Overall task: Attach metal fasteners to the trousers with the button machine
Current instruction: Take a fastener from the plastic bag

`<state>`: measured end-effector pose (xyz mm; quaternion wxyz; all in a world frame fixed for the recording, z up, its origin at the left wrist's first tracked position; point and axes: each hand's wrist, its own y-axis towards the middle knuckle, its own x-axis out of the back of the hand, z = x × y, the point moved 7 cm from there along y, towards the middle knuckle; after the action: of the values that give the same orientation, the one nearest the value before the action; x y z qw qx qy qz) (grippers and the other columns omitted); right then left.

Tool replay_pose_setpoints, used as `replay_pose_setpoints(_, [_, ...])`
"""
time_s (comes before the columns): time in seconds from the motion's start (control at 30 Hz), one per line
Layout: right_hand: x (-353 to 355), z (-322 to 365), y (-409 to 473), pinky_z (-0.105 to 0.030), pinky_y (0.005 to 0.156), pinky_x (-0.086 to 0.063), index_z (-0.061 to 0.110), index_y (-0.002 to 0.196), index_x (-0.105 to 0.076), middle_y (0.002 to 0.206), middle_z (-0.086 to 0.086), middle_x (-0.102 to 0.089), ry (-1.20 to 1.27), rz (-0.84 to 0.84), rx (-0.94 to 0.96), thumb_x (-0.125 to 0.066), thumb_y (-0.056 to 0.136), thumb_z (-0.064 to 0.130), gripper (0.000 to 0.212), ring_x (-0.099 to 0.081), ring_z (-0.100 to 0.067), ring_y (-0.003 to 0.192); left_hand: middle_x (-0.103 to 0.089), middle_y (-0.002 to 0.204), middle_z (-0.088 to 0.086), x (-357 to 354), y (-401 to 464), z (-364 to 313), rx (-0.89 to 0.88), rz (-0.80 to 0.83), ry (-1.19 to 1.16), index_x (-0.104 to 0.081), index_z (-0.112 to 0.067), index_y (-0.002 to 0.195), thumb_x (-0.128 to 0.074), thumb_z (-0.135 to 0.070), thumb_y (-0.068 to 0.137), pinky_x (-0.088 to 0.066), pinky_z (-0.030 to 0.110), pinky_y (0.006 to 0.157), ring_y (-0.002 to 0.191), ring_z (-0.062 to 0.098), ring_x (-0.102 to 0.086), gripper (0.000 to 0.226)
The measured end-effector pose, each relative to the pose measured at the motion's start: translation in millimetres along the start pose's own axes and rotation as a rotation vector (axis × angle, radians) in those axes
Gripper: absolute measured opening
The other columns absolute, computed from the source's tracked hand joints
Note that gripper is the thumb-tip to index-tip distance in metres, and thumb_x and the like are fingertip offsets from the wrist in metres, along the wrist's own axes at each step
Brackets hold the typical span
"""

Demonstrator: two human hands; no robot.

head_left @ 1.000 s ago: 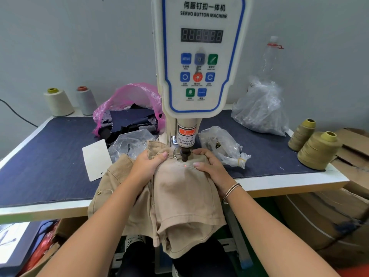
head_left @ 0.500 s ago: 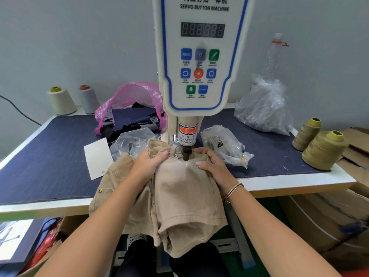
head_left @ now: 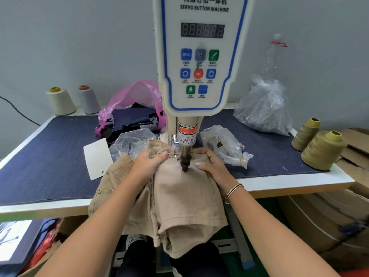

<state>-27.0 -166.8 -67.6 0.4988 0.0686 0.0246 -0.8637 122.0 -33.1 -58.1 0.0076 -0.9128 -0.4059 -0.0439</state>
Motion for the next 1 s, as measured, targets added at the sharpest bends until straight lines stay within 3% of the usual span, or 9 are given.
replay_pose_setpoints(0.2, [-2,-1,-2,-0.02,0.067,-0.051,0.021,0.104,-0.059,0.097,-0.002,-0.063,0.075,0.011,-0.01,-0.052,0.087,-0.005,0.032,-0.062,-0.005,0.076,-0.073,0.08,-0.019,-2,-2,-2,0.001,0.014,-0.053,-0.067,-0.026,0.091,-0.066,-0.018,0.089,-0.047,0.006,0.059,0.074,-0.004,-0.067,0.009])
replay_pose_setpoints(0.4, [-3,2,-3,-0.021,0.066,-0.051,0.023,0.103,-0.061,0.095,0.001,-0.065,0.093,0.014,-0.019,-0.061,0.071,0.01,0.035,-0.063,-0.007,0.077,-0.074,0.081,-0.017,-3,-5,-4,0.001,0.025,-0.075,-0.068,-0.025,0.093,-0.067,-0.018,0.088,-0.047,0.007,0.058,0.074,-0.003,-0.068,0.009])
replay_pose_setpoints(0.57, [-6,3,-6,-0.023,0.069,-0.051,0.023,0.102,-0.06,0.105,-0.005,-0.059,0.108,0.022,-0.026,-0.059,0.068,0.01,0.037,-0.061,-0.011,0.085,-0.075,0.091,-0.006,-3,-10,-3,0.033,0.076,-0.11,-0.07,-0.022,0.099,-0.067,-0.019,0.087,-0.052,0.014,0.064,0.083,0.01,-0.071,0.013])
replay_pose_setpoints(0.73, [-8,4,-18,-0.026,0.08,-0.052,0.021,0.116,-0.058,0.112,-0.007,-0.064,0.094,-0.008,-0.04,-0.07,0.075,0.006,0.045,-0.063,-0.015,0.095,-0.075,0.097,0.006,-6,-17,-7,0.097,0.222,-0.1,-0.071,-0.015,0.101,-0.076,-0.026,0.076,-0.054,0.026,0.073,0.089,0.023,-0.071,0.028])
replay_pose_setpoints(0.83, [-15,2,-35,-0.024,0.078,-0.052,0.019,0.115,-0.058,0.107,-0.007,-0.067,0.113,0.024,-0.079,-0.072,0.072,0.013,0.045,-0.066,-0.014,0.092,-0.075,0.091,0.009,-6,-24,-11,0.122,0.372,-0.034,-0.075,-0.015,0.092,-0.08,-0.024,0.068,-0.054,0.023,0.067,0.081,0.02,-0.071,0.026])
replay_pose_setpoints(1.0, [-20,23,-56,-0.021,0.077,-0.05,0.036,0.103,-0.066,0.105,0.003,-0.061,-0.149,0.145,-0.072,-0.071,0.074,0.027,0.031,-0.06,-0.006,0.094,-0.073,0.099,0.014,2,-30,-17,0.21,0.497,-0.084,-0.074,-0.009,0.1,-0.069,-0.019,0.066,-0.054,0.021,0.068,0.084,0.02,-0.07,0.036])
